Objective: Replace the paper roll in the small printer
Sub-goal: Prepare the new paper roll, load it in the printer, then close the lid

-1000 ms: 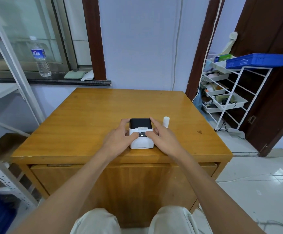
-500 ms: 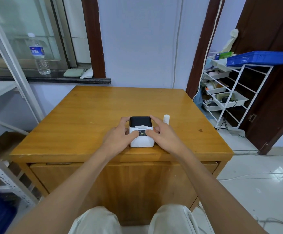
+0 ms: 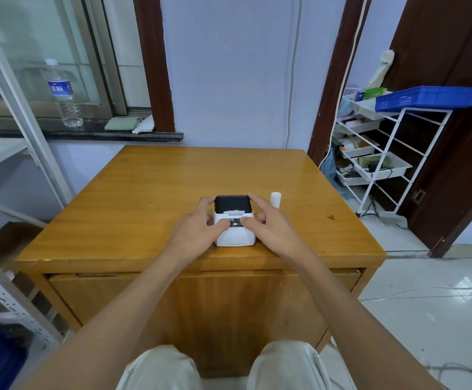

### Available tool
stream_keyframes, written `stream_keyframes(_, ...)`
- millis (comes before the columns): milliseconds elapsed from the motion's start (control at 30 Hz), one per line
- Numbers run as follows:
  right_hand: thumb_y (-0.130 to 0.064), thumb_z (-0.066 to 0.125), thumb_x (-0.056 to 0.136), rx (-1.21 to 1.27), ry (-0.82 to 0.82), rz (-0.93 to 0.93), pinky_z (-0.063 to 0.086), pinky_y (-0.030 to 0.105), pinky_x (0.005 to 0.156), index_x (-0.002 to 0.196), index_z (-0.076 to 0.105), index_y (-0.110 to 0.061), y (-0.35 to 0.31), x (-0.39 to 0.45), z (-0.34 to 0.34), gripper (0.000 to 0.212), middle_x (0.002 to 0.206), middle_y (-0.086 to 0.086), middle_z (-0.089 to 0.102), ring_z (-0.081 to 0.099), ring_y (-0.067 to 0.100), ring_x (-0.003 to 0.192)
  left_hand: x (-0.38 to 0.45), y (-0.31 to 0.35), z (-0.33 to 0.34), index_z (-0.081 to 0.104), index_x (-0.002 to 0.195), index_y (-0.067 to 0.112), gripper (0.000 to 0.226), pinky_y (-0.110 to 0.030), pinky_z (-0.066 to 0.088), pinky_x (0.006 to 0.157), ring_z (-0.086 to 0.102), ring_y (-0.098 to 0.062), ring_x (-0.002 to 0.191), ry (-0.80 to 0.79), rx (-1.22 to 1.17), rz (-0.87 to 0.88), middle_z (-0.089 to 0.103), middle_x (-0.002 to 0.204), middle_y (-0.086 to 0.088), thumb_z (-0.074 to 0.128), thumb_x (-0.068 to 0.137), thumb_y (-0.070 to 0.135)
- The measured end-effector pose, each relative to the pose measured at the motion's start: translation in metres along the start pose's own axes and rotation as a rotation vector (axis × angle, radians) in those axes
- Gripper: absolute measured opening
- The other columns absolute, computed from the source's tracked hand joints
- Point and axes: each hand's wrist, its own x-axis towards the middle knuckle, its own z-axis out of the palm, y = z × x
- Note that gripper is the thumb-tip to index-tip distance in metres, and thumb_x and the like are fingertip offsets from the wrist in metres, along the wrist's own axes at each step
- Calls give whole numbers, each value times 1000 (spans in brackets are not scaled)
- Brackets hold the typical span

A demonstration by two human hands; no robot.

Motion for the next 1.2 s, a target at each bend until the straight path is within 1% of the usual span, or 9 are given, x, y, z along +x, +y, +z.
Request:
stream_keyframes(67,-42,62,97,7,5,3,45,35,71,163,33,-36,1,0,0,72,70,-2,50,52,11,70,0,1,0,36,155,36,79,-42,56,85,70,-19,95,-4,-15,-3,79,102,5,48,80,56)
stream_keyframes(200,-42,62,98,5,2,-2,45,34,69,164,32,-35,0,0,0,72,70,-4,52,53,9,70,-1,1,-1,36,155,36,78,-47,57,84,71,-20,93,-2,-13,3,80,101,1,48,80,56)
stream_keyframes(300,-39,63,99,16,11,3,42,30,67,163,34,-34,0,0,0,71,67,-7,48,50,7,67,0,-1,0,36,155,37,79,-49,57,83,71,-21,90,-3,-33,-4,80,97,-1,48,79,56)
stream_keyframes(433,-36,64,99,23,19,0,39,26,63,163,35,-32,-1,-2,-1,70,61,-12,44,47,3,61,1,-2,1,37,154,37,78,-47,56,81,71,-20,88,6,-26,-2,79,92,-1,49,79,55)
stream_keyframes(533,-36,63,100,19,18,0,38,24,62,163,34,-33,-2,-3,-1,70,61,-12,44,46,2,59,1,-2,1,37,155,37,77,-46,56,82,71,-20,89,8,-29,3,79,93,-1,49,80,54)
stream_keyframes(700,-36,63,101,4,22,-12,41,26,65,163,34,-31,-4,-4,-1,70,65,-10,46,48,5,65,2,-4,2,37,156,35,76,-43,55,77,71,-20,85,15,-18,10,78,88,0,51,84,53)
stream_keyframes(933,-38,63,100,5,30,-17,42,31,67,163,34,-32,-2,-4,0,70,67,-7,45,48,7,66,3,-4,2,37,156,35,77,-43,54,75,70,-20,83,12,-23,9,78,86,-2,51,82,55)
stream_keyframes(1067,-36,64,100,15,45,-21,40,27,66,164,35,-30,-1,-3,0,70,64,-11,42,45,4,63,5,-5,2,37,156,36,83,-45,56,80,69,-22,89,7,-12,6,78,85,0,48,78,61)
stream_keyframes(1200,-34,65,100,24,51,-24,40,27,66,163,36,-28,0,-4,1,70,61,-12,41,44,3,61,4,-6,2,37,156,36,79,-48,57,82,69,-20,88,5,-25,11,78,84,0,51,82,59)
